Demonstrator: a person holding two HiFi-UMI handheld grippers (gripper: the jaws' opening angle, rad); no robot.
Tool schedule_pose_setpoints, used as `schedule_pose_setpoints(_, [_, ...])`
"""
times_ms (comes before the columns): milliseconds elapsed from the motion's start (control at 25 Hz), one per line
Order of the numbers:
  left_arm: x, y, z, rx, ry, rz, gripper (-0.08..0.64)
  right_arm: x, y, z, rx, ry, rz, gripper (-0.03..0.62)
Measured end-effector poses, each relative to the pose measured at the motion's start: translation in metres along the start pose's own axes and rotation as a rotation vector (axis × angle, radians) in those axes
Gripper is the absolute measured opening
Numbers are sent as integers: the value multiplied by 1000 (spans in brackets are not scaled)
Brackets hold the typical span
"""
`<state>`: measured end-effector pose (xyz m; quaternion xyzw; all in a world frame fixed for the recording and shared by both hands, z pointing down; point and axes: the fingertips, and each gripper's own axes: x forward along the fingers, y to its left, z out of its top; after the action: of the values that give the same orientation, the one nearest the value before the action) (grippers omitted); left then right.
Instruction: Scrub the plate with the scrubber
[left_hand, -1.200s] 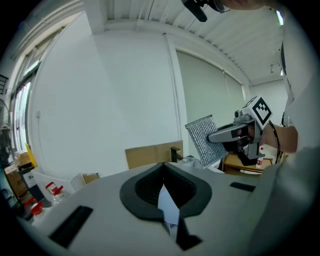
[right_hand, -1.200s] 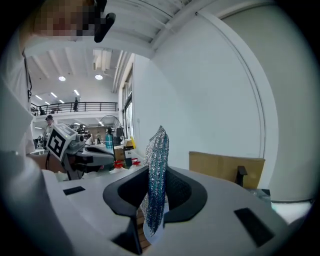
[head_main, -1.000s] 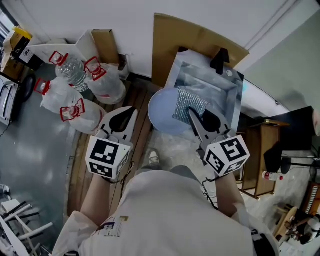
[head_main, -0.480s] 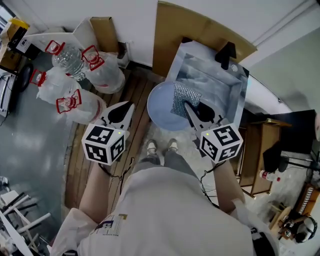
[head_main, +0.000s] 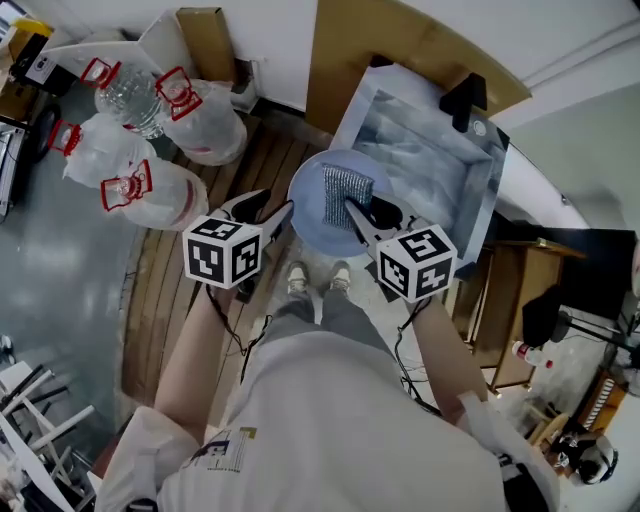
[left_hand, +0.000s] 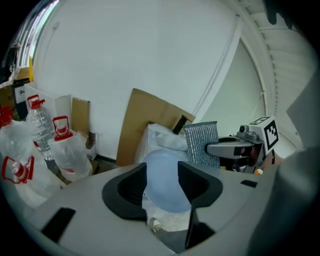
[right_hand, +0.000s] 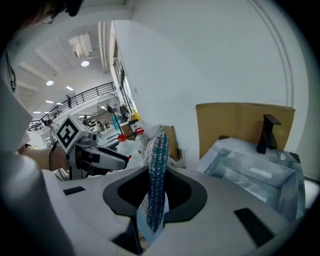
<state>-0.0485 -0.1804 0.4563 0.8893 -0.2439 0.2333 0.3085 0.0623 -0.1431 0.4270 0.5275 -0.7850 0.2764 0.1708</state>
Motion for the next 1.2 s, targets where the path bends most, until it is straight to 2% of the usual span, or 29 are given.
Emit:
schedule_pose_setpoints(160, [31,18,-30,-85,69,1,207,26,-2,-21,13,64,27,104])
schedule_pose_setpoints(320, [53,29,-55,-191,113,-36,207,50,-4,-43,33,121,57,104])
schedule_pose_setpoints(440, [67,35,-68,-234,138,-39,207,69,-9,-59,46,162,72,104])
schedule_pose_setpoints(640, [82,49,-92,-295,186,11,207,93,-14,-81,55,233,94,104])
schedule_pose_setpoints(880, [97,54,-106,-393,196,-7,206,114,-11,-97,34,296,138,103])
schedule_pose_setpoints(1080, [106,49,-113,-441,210,-40,149,124,-21,-106,28,345,150,103])
schedule_pose_setpoints(1160, [108,47,-111,-448,215,-60,82,129,-23,-108,13,366,159,103])
schedule_pose_setpoints(1200, [109,47,-111,-438,223,-59,74,131,-23,-109,-2,378,164,103])
